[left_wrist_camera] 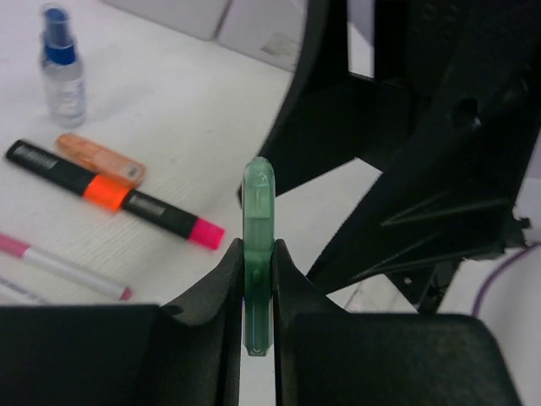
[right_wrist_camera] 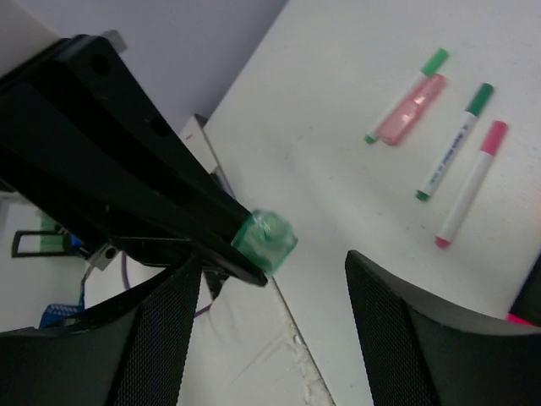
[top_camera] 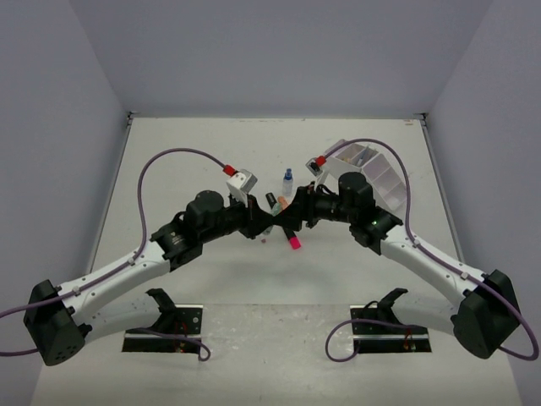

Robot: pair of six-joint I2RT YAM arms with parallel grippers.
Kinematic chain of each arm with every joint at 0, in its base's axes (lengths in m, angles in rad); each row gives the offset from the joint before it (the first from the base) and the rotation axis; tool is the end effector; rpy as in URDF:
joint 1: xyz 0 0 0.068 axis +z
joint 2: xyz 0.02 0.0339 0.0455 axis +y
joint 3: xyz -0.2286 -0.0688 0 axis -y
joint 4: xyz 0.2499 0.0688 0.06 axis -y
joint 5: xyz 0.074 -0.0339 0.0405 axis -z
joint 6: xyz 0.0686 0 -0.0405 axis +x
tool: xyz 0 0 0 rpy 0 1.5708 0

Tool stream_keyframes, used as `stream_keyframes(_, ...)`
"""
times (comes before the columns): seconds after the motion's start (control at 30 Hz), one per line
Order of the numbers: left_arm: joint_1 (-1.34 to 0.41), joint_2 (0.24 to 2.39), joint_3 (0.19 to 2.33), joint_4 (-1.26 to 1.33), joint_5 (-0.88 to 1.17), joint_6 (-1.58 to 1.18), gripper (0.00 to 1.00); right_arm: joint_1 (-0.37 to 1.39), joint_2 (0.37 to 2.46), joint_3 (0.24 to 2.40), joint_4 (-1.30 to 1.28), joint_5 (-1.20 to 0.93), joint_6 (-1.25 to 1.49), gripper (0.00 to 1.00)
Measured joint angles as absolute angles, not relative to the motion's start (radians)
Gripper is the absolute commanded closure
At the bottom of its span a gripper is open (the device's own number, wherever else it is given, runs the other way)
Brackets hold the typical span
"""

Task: Sort the stationery into containers
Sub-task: Pick up the stationery from the center of the board, then place the stationery in the storage box.

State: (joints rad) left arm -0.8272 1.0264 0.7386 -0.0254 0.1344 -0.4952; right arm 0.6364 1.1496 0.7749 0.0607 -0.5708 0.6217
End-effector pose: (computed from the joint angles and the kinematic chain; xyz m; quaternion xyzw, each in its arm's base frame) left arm 0.1918 -0.2221 0.2519 0.1723 0.7893 -0.4032 0.4298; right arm 0.2243 0.2119 0.2458 -0.1712 0.7750 0.5160 0.3221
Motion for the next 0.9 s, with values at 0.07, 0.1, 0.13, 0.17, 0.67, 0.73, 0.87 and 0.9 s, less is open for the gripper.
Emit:
stream_keyframes(0.07,-0.827,0.999,0.707,0.032,0.226,-0.494,1.00,0.630,1.138,0.762,0.124,-0.645,0.638,0.49)
stream_keyframes(0.1,-0.827,0.992,0.693,0.064,0.271,-0.497,1.00,0.629,1.132,0.756,0.151,-0.682,0.640,0.55)
stream_keyframes(0.13,-0.827,0.988,0.682,0.089,0.310,-0.498,1.00,0.630,1.124,0.748,0.173,-0.719,0.639,0.62)
stream_keyframes(0.17,-0.825,0.987,0.675,0.108,0.346,-0.502,1.00,0.632,1.111,0.740,0.186,-0.741,0.635,0.67)
stream_keyframes(0.67,-0.823,0.972,0.671,0.231,0.564,-0.549,1.00,0.610,0.964,0.705,0.202,-0.868,0.546,0.58)
stream_keyframes(0.73,-0.823,0.975,0.671,0.236,0.588,-0.549,1.00,0.596,0.959,0.700,0.205,-0.892,0.554,0.61)
stream_keyframes(0.87,-0.822,0.980,0.669,0.256,0.630,-0.548,1.00,0.574,0.942,0.699,0.216,-0.942,0.570,0.75)
stream_keyframes(0.9,-0.822,0.980,0.668,0.261,0.638,-0.548,1.00,0.570,0.938,0.699,0.221,-0.952,0.573,0.81)
